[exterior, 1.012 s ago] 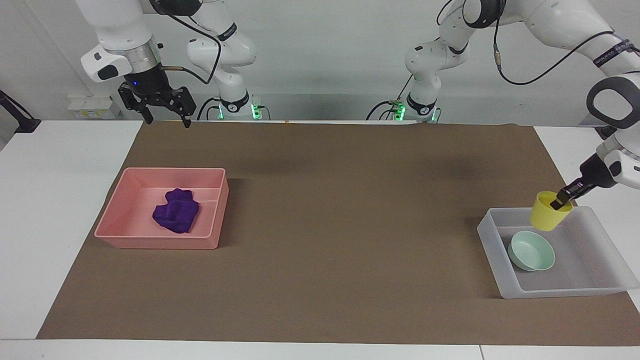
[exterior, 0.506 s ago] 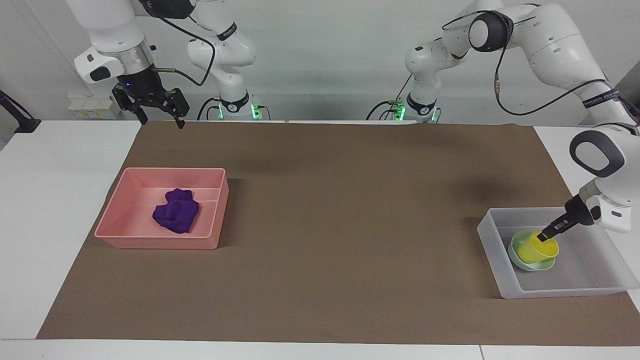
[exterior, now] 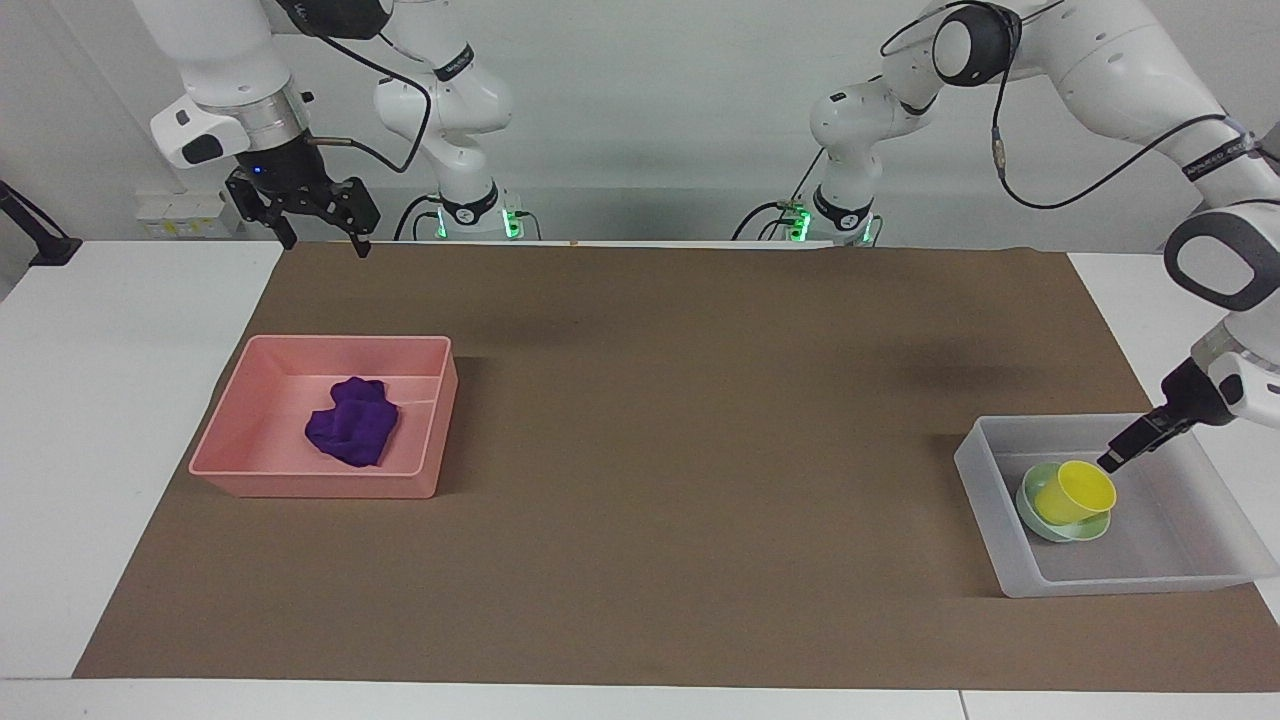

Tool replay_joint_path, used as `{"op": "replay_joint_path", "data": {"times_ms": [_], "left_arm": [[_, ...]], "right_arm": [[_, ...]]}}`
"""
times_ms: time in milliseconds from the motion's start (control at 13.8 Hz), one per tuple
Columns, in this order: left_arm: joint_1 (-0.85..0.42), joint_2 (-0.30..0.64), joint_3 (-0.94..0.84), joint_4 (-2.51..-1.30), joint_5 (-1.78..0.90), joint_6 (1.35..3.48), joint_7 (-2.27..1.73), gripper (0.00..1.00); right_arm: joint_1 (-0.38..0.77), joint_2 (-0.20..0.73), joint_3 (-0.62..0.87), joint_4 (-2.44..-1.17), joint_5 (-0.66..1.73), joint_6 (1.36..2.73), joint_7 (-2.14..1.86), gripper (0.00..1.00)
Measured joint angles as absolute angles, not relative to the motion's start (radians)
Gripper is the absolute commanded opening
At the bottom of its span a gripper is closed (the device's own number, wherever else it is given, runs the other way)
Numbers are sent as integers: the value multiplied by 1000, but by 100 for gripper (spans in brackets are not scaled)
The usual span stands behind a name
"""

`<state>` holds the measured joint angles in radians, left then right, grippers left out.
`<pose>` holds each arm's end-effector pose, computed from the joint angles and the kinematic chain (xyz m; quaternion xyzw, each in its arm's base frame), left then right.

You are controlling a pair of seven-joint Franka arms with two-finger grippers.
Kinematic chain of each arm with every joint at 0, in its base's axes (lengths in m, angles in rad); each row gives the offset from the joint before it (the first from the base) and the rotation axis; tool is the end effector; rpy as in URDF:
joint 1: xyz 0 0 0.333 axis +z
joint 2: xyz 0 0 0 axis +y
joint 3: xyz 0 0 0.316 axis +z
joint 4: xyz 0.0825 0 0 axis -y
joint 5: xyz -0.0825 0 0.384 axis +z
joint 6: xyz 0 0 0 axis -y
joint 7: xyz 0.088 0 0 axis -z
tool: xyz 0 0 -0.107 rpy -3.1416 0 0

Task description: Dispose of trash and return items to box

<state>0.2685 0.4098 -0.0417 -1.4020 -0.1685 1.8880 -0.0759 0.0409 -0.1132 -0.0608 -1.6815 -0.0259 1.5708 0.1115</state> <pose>0.6743 0.1478 0.4799 0.9798 0.1749 0.0447 0.0860 0.5182 -0.0149 0.6329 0.9978 -0.0655 0.0016 0.0095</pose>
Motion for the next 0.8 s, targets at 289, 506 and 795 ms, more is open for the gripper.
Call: {"op": "replay_joint_path", "data": {"times_ms": [289, 506, 795], "left_arm": [[147, 268, -51, -1402, 0, 1627, -88, 100], [12, 202, -54, -1406, 61, 1485, -212, 100], [-22, 159, -55, -1442, 58, 1454, -235, 100]], "right_arm": [[41, -114, -60, -1682, -26, 1574, 112, 100], [42, -110, -59, -1676, -27, 1575, 112, 100], [42, -107, -59, -1675, -27, 1576, 112, 100]]}}
